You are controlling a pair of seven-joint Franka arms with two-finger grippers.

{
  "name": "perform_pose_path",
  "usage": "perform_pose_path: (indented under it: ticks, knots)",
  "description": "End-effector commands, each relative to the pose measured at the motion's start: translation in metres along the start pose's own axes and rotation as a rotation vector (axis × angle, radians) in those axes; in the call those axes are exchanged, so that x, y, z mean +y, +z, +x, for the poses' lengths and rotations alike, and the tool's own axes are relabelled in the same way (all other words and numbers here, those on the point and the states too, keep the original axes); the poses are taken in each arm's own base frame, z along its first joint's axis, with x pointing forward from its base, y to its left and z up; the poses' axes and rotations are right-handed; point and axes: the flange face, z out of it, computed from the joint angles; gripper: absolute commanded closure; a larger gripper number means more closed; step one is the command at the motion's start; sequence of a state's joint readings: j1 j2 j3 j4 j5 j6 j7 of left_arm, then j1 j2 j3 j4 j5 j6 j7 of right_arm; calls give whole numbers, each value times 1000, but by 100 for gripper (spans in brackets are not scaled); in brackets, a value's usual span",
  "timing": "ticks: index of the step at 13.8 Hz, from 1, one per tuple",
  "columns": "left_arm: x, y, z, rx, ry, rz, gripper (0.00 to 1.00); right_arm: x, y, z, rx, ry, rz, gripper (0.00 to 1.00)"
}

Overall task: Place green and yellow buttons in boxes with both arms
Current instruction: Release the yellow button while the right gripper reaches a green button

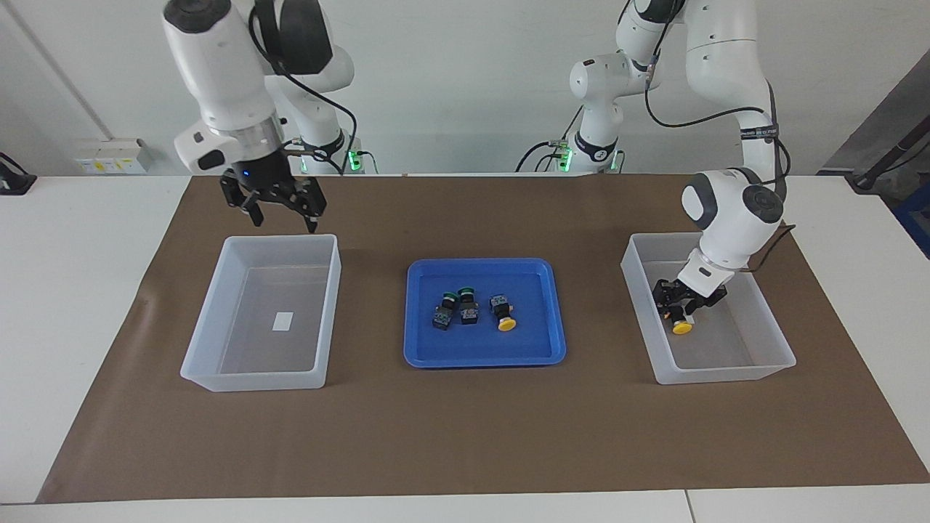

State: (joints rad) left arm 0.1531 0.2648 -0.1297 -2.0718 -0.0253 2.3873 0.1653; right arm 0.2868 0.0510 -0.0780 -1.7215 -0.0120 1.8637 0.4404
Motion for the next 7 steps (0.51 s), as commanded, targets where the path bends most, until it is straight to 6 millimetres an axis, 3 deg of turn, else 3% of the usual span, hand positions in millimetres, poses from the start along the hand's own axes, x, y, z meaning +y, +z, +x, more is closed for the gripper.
perform_pose_path:
  ticks: [1, 3, 5, 7]
  knots:
    - [-5, -39, 19, -27, 8, -10, 22, -51, 60, 14, 19, 93, 34, 0]
    - [1, -71, 30, -54, 12, -15, 22, -97, 95, 8, 47, 145, 57, 0]
    - [11, -100, 36, -100, -26, -22, 21, -125, 127, 7, 62, 191, 71, 0]
    - [45, -125, 41, -116, -65, -19, 19, -151, 152, -4, 63, 229, 81, 0]
